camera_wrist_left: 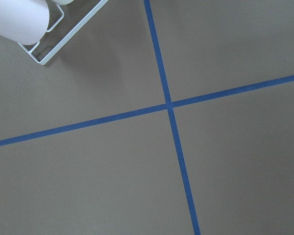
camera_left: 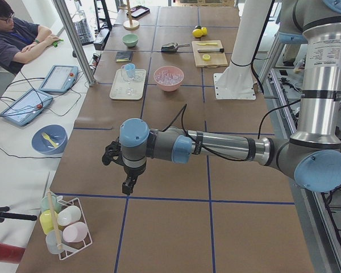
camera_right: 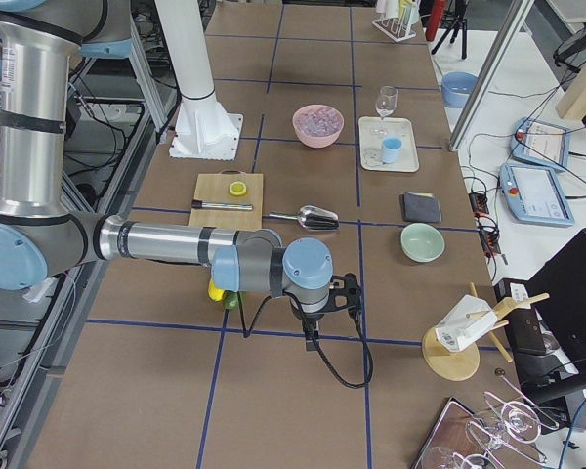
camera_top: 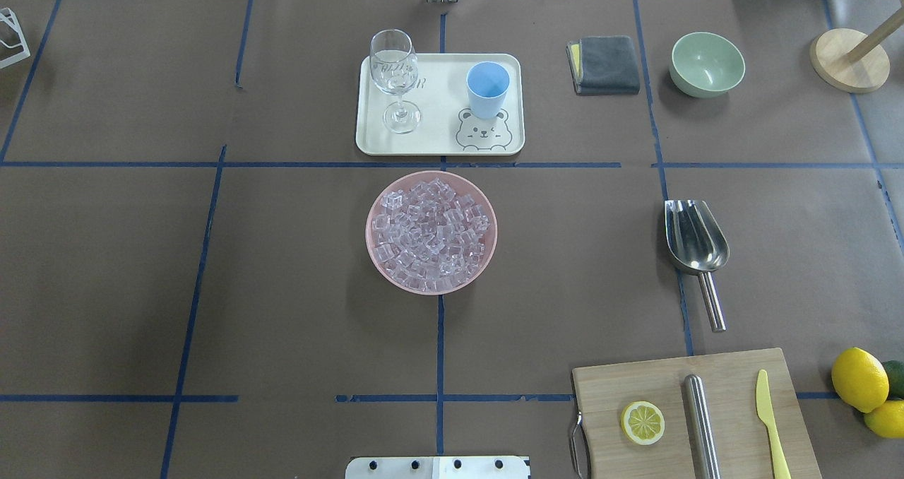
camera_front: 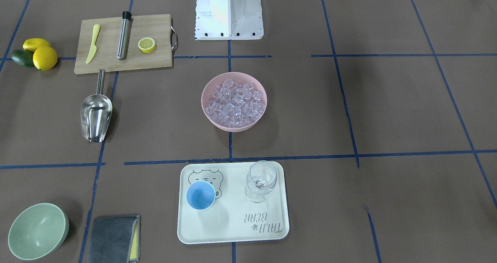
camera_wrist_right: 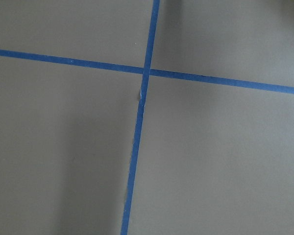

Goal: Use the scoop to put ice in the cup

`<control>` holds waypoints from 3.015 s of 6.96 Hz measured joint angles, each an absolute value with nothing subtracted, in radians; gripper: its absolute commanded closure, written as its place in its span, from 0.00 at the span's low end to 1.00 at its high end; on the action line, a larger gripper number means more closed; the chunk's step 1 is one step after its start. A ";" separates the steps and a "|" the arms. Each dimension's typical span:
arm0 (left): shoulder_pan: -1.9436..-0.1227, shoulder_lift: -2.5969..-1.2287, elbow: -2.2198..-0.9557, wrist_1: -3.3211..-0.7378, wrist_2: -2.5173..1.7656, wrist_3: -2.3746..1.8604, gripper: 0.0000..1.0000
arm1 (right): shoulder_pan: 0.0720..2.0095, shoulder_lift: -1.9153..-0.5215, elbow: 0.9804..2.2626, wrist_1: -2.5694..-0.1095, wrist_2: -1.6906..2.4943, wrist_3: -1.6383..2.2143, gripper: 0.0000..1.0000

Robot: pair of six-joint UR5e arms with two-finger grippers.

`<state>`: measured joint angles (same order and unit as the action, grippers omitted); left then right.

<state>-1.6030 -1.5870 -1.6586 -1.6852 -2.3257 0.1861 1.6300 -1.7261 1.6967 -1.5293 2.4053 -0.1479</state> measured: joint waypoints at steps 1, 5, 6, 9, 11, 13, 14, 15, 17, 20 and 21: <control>-1.603 -1.587 -1.648 -1.751 -2.326 0.184 0.00 | 1.630 -1.734 1.697 -1.528 2.413 -0.149 0.00; -1.600 -1.597 -1.631 -1.937 -2.374 0.166 0.00 | 1.629 -1.725 1.700 -1.526 2.413 -0.159 0.00; -1.586 -1.597 -1.630 -1.999 -2.425 0.163 0.00 | 1.626 -1.720 1.702 -1.521 2.413 -0.153 0.00; -1.397 -1.616 -1.656 -2.246 -2.518 0.162 0.00 | 1.586 -1.707 1.703 -1.463 2.412 -0.128 0.00; -1.245 -1.642 -1.657 -2.425 -2.517 0.162 0.00 | 1.569 -1.705 1.709 -1.441 2.412 -0.120 0.00; -1.097 -1.723 -1.641 -2.484 -2.508 0.130 0.00 | 1.523 -1.704 1.727 -1.390 2.408 -0.103 0.00; -1.011 -1.780 -1.629 -2.490 -2.466 0.111 0.00 | 1.507 -1.704 1.731 -1.374 2.408 -0.078 0.00; -0.921 -1.830 -1.622 -2.493 -2.387 0.085 0.00 | 1.500 -1.704 1.734 -1.368 2.407 -0.043 0.00; -0.745 -1.902 -1.612 -2.503 -2.233 0.055 0.00 | 1.498 -1.704 1.748 -1.366 2.395 0.010 0.00; -0.596 -1.963 -1.471 -2.696 -2.107 0.054 0.00 | 1.497 -1.705 1.754 -1.365 2.389 0.023 0.00; -0.583 -1.973 -1.424 -2.769 -2.091 0.053 0.00 | 1.497 -1.706 1.755 -1.365 2.390 0.023 0.00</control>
